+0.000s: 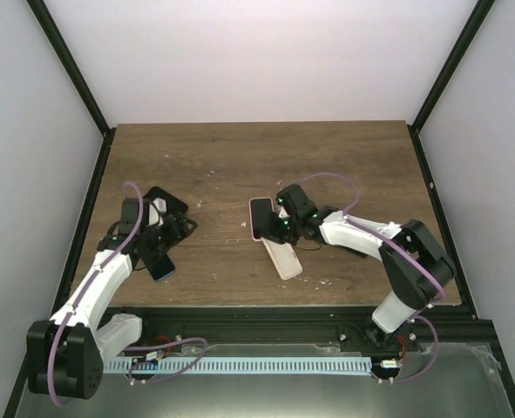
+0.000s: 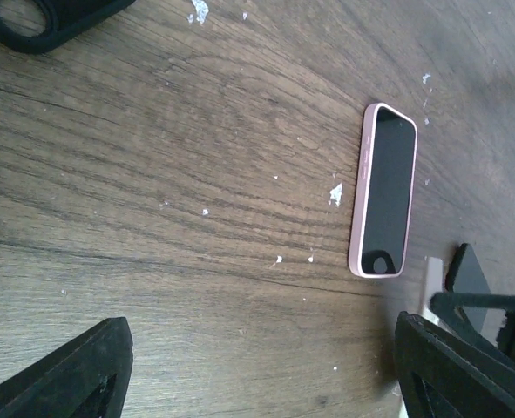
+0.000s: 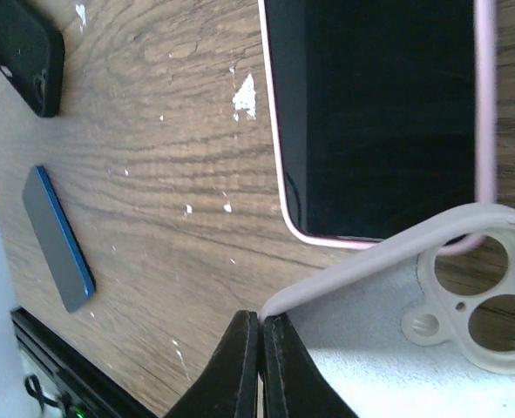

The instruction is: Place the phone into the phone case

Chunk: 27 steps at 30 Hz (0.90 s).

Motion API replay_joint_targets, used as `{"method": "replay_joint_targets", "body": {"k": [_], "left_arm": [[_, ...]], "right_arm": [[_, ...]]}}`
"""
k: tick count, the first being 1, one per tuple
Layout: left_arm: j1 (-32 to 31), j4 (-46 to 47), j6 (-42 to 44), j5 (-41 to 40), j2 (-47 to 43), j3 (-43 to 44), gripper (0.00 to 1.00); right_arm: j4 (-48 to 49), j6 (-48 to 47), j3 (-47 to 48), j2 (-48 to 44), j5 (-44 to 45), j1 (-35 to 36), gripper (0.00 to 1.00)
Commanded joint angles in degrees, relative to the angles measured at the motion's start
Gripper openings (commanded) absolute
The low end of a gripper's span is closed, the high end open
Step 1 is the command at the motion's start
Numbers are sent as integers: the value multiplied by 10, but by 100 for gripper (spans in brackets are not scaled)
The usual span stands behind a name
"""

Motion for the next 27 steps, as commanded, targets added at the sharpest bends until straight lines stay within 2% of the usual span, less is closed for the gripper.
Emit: {"method": "replay_joint_targets", "body": {"k": [1,4,5,8,10,14,17,22,27], "left_arm": [[-3,12,2,28,1,-12,82],[-18,9,5,41,7,-11,81],[-41,12,1,48,16,-9,80],[-84,20,-6,47,36,-2,78],[-108,34,-20,55,54,-1,77],[-139,83,-60,72,86,-10,72],[-169,119,-82,72,108,-9,70],[-194,165,-112,91,147,-10,67],[-204,176,-114,84,157,-18,66]], "right_arm": [[84,125,25,35,13,26,3],[59,90,42,45,29,26,18],[21,28,54,35,52,25,29],[-19,-55,42,-1,84,16,39],[-33,-102,19,-34,111,10,42],[-45,-165,-33,-77,101,-29,42],[-30,-192,-65,-95,87,-47,38],[9,-215,-87,-65,27,-52,33],[35,-214,-107,-36,16,-52,33]]}}
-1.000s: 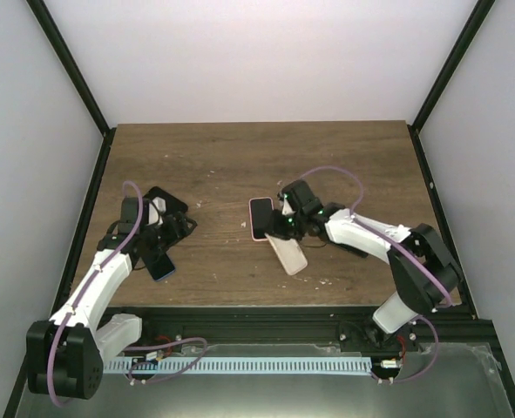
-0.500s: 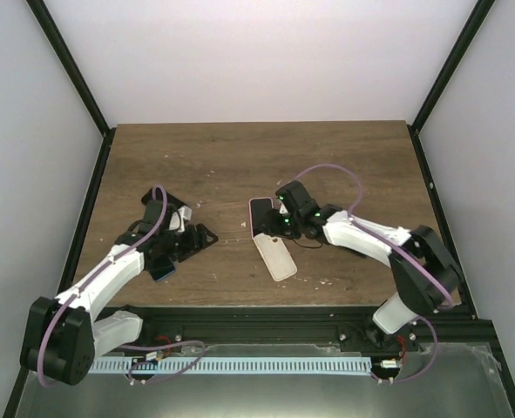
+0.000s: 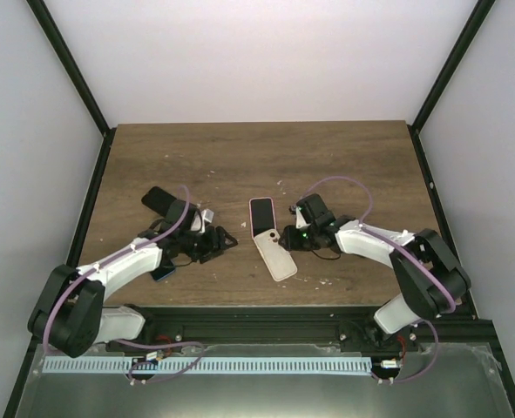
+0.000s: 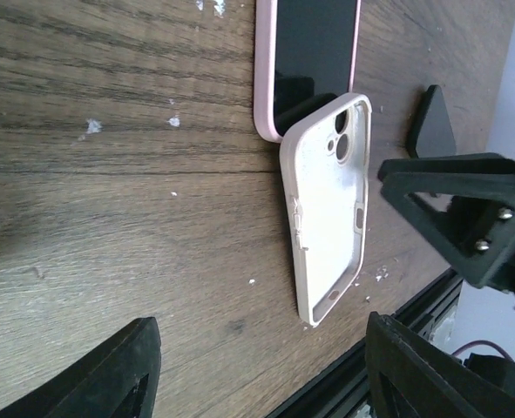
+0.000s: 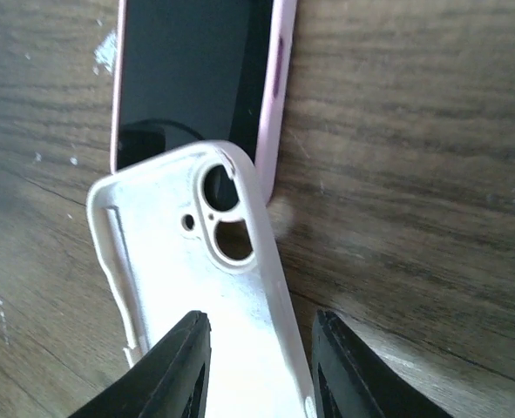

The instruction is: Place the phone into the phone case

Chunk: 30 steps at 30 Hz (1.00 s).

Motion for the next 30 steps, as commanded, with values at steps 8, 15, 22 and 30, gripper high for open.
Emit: {"method": "replay_joint_targets", "body": {"k": [8,15,22,30], "left_arm": [[-5,33,-1,2,10,-24,61],[-5,7,27,-19,16,-19,57],[-7,6,30,-23,27,-25,54],[-16,10,31,-23,56,-18,50]], "right_arm": [[56,-7,-31,43,-55,7,28],[85,66,-37,47,-65,56,20],[146,251,-58,68,-63,106,21],[178,301,-52,63,-74,151,21]]}}
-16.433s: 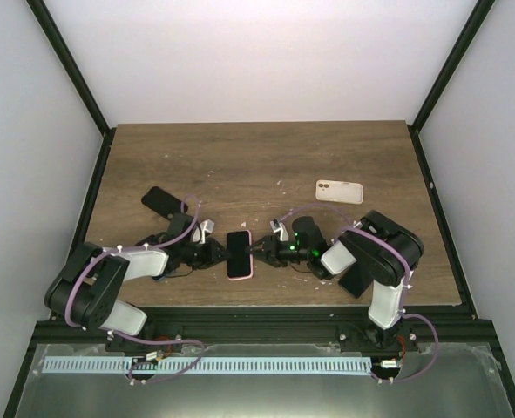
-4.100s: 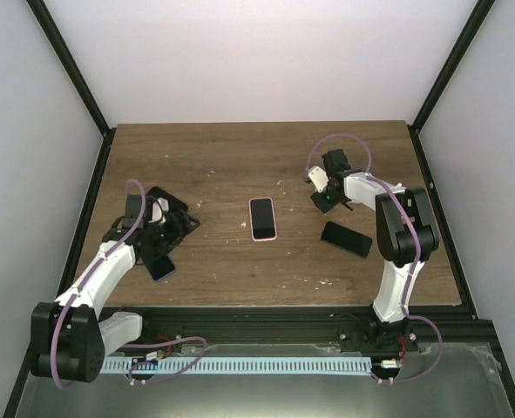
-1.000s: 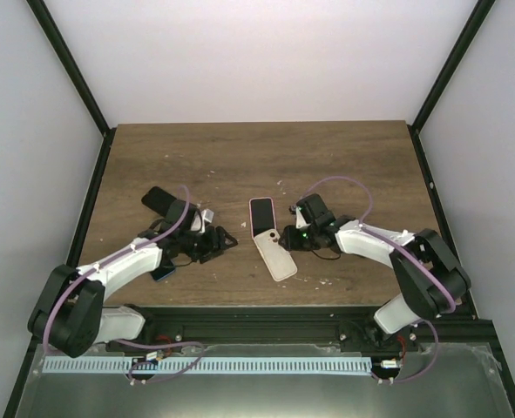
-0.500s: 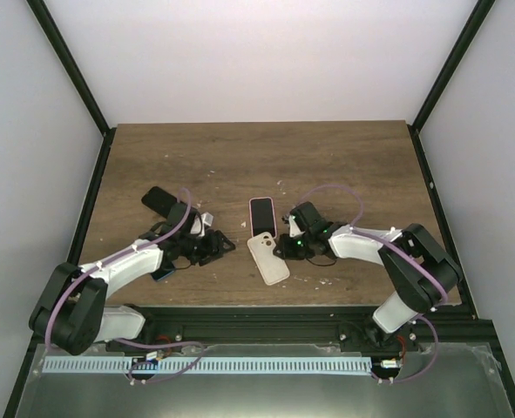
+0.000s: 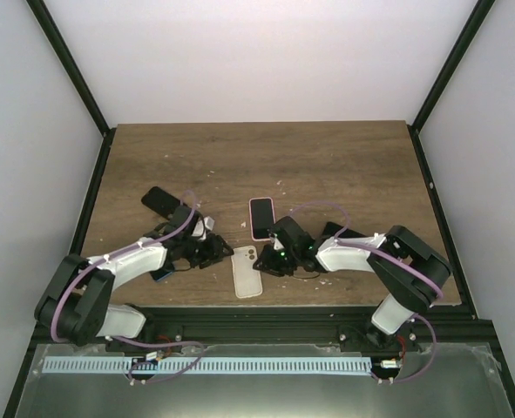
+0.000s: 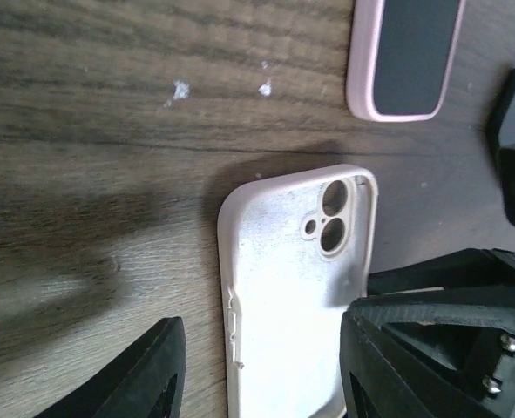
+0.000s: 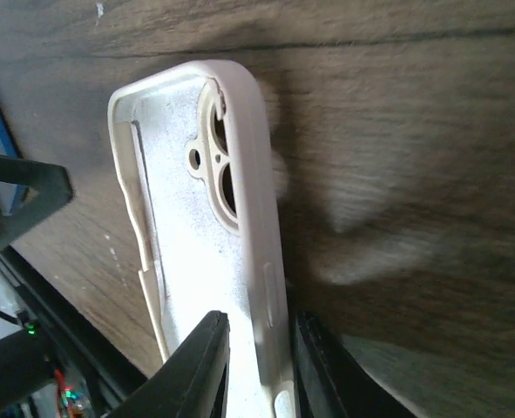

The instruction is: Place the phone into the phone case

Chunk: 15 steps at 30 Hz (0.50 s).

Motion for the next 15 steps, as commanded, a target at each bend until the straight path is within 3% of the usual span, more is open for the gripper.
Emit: {"method": "replay_joint_targets", "body": {"k": [1,7,15], "left_arm": [[-14,3,6,-6,23,3,50],[-53,-22,15,-41,66,35,48],[-66,-62,32,-90,92,62,38]], "right_arm": [[26,48,-2,-4,-4,11,20],[18,42,-11,-9,19,12,19],[32,35,-22,-10,26,12,18]]}}
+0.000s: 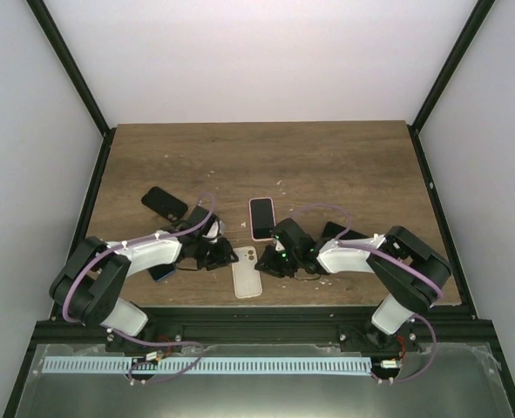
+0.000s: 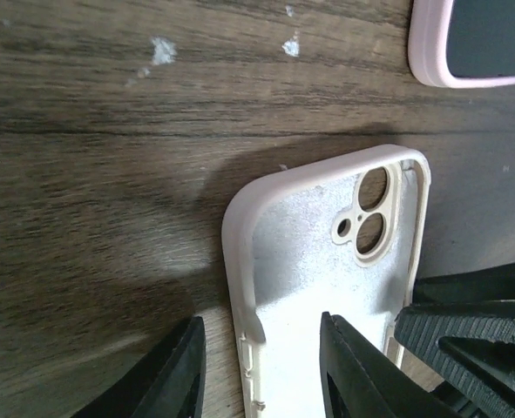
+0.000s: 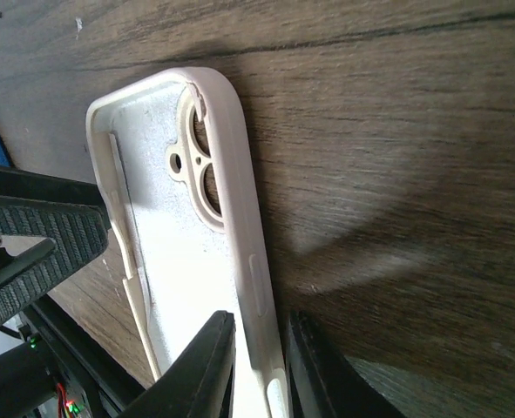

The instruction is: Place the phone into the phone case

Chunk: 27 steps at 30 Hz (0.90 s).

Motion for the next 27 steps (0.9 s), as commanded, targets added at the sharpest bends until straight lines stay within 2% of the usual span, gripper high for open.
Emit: {"method": "replay_joint_targets", "body": {"k": [1,4,20,27], "left_arm": [[-8,-40,21,-47,8,21,36],[-9,-56,27,-56,7,24,33],[-26,-78,39,-61,37,50,30],[-27,-96,54,-76,38,58,16]], "right_arm": [[13,0,-8,-9,17,4,18],[19,1,-10,-8,18,4,18],[33,1,-10,2,23,4,17],[35,-4,-13,13,33,4,17]]}}
